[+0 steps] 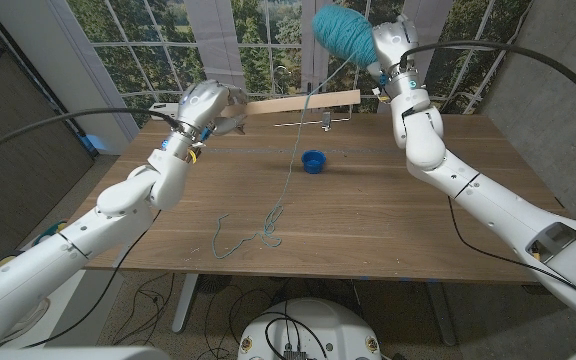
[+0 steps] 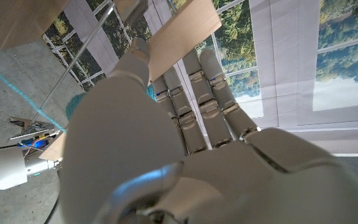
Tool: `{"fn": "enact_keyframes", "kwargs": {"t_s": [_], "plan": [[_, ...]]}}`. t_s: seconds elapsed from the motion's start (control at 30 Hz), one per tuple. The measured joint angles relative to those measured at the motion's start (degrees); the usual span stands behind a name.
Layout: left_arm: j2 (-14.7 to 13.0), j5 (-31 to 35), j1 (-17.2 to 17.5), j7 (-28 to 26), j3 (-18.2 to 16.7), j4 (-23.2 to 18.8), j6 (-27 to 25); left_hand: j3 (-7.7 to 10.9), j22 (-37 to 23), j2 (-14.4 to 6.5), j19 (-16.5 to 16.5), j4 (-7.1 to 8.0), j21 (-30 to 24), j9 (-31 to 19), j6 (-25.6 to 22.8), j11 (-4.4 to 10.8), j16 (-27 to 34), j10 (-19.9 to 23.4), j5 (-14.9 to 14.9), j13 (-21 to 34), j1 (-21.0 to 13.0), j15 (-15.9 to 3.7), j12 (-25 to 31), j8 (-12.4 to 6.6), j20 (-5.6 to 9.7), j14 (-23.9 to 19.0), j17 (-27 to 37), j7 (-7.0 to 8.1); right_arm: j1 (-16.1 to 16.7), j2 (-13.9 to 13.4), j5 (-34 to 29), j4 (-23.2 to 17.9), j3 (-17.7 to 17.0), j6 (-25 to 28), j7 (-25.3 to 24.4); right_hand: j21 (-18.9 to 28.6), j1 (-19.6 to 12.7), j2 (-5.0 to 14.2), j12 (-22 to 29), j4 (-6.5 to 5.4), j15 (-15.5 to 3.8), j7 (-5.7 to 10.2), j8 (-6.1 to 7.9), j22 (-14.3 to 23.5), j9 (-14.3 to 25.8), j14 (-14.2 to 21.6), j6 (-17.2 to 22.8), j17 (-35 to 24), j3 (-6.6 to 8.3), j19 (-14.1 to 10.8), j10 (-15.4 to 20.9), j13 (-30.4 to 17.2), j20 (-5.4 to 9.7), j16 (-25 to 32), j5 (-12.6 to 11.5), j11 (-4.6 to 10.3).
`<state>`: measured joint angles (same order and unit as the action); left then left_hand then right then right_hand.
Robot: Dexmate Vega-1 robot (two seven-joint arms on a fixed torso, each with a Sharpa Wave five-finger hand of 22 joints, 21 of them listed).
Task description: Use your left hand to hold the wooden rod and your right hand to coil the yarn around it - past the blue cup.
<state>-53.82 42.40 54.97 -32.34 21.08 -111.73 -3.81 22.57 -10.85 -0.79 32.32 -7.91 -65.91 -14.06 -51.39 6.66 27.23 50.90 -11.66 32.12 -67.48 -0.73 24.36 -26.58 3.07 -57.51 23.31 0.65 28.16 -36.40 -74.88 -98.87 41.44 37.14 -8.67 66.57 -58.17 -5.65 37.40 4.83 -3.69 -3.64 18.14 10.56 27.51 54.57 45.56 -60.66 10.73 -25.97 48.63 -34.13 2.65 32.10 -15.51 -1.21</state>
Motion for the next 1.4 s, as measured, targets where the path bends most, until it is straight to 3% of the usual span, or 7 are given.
{"fn": "enact_keyframes", "kwargs": {"t_s": [0.6, 1.4], "plan": [[1.5, -3.1, -0.7, 0.5, -1.9, 0.2, 1.9, -0.35, 0.0, 0.0, -0.6, -0.07, -0.4, 0.0, -0.5, 0.51, -0.4, 0.5, 0.0, 0.2, 0.0, -0.01, -0.4, 0.07, 0.00, 0.0, 0.0, 0.17, 2.3, -1.1, 4.5, 3.7, 2.0, 1.9, 2.9, 0.4, 0.0, 0.00, -0.2, -0.29, -0.13, 0.41, -0.29, -0.2, 0.0, 0.1, 0.4, -0.4, -0.19, 0.0, -0.3, 0.0, 0.00, -0.6, -0.5, 0.33], [3.0, 0.0, -6.4, 5.9, 0.7, 0.5, -1.1, -0.75, 0.2, -0.1, -0.9, -0.17, -1.3, 0.0, -0.6, 0.80, -0.9, 1.2, 0.0, 0.6, 0.1, -0.20, -1.1, -0.18, -0.30, -0.4, 0.5, 0.40, 10.0, -3.6, 12.7, 0.9, 2.5, 1.3, -4.7, 0.4, 0.0, 0.00, -0.9, -0.52, -0.32, 0.60, -0.72, -0.2, 0.3, 0.3, 0.6, -0.8, -0.43, 0.5, 0.2, -0.3, -0.09, -1.5, -0.9, 0.83]]}}
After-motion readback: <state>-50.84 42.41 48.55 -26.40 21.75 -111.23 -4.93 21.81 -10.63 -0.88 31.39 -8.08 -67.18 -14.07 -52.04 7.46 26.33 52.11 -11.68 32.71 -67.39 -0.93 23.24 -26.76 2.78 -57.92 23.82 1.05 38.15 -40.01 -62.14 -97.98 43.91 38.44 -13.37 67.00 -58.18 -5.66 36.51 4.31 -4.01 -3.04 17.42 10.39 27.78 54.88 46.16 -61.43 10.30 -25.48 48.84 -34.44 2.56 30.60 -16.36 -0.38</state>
